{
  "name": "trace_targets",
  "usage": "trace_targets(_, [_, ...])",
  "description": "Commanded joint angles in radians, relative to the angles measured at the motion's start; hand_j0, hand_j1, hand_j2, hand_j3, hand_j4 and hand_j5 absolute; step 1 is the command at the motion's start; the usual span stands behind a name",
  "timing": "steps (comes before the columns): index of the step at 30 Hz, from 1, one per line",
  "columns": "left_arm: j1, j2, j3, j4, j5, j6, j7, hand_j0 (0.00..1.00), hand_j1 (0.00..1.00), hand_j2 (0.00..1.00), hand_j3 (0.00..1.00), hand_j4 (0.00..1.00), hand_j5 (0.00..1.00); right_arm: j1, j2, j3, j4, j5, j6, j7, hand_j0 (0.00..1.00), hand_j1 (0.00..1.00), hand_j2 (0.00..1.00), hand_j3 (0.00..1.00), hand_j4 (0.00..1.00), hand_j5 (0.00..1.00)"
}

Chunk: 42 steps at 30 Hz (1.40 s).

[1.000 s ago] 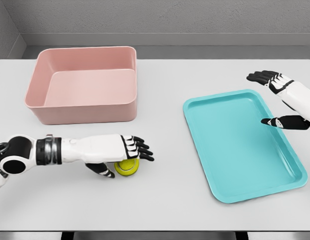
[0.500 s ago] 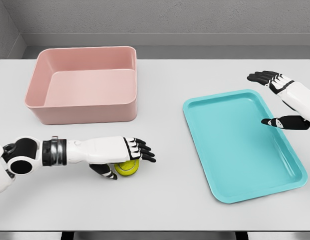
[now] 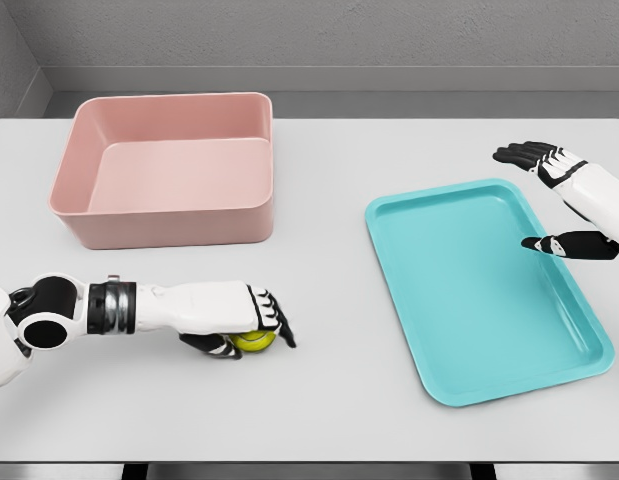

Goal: Put the tennis from the blue tray into the pink basket with both arms

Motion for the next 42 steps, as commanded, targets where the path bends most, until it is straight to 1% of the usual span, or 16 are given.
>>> trace_targets(1, [0.000, 0.000, 0.000, 0.000, 0.007, 0.001, -0.012, 0.62, 0.62, 0.62, 0.62, 0.62, 0.62, 0.000, -0.001, 0.000, 0.000, -0.008, 0.003, -0.001, 1.00, 1.00, 1.00, 1.00, 1.00, 1.00])
trace_targets(4, [0.000, 0.000, 0.000, -0.002, 0.007, 0.001, -0.024, 0.56, 0.56, 0.56, 0.56, 0.56, 0.56, 0.000, -0.001, 0.000, 0.001, -0.008, 0.003, -0.001, 1.00, 1.00, 1.00, 1.00, 1.00, 1.00])
trace_targets(6, [0.000, 0.000, 0.000, -0.002, 0.007, 0.001, -0.024, 0.55, 0.55, 0.55, 0.55, 0.55, 0.55, 0.000, -0.001, 0.000, 0.001, -0.008, 0.003, -0.001, 1.00, 1.00, 1.00, 1.00, 1.00, 1.00])
trace_targets(10, [-0.005, 0.000, 0.002, -0.006, 0.007, 0.001, -0.024, 0.55, 0.55, 0.55, 0.55, 0.55, 0.55, 0.000, -0.001, 0.000, 0.003, -0.008, 0.003, -0.001, 1.00, 1.00, 1.00, 1.00, 1.00, 1.00])
trace_targets(13, [-0.028, 0.002, 0.002, -0.013, 0.013, 0.001, -0.024, 0.55, 0.55, 0.55, 0.55, 0.55, 0.55, 0.000, -0.001, 0.000, 0.003, -0.008, 0.003, -0.001, 1.00, 1.00, 1.00, 1.00, 1.00, 1.00])
trace_targets(26, [-0.058, 0.023, 0.005, -0.039, 0.019, 0.001, -0.024, 0.55, 0.55, 0.55, 0.55, 0.55, 0.55, 0.000, -0.001, 0.000, 0.003, -0.008, 0.003, -0.001, 1.00, 1.00, 1.00, 1.00, 1.00, 1.00])
trace_targets(37, [-0.103, 0.060, 0.010, -0.054, 0.045, 0.001, -0.022, 0.56, 0.56, 0.56, 0.56, 0.56, 0.56, 0.000, -0.001, 0.000, 0.003, -0.008, 0.003, -0.001, 1.00, 1.00, 1.00, 1.00, 1.00, 1.00])
trace_targets(42, [-0.141, 0.063, 0.008, -0.052, 0.057, 0.001, -0.022, 0.56, 0.56, 0.56, 0.56, 0.56, 0.56, 0.000, -0.001, 0.000, 0.003, -0.008, 0.003, -0.001, 1.00, 1.00, 1.00, 1.00, 1.00, 1.00])
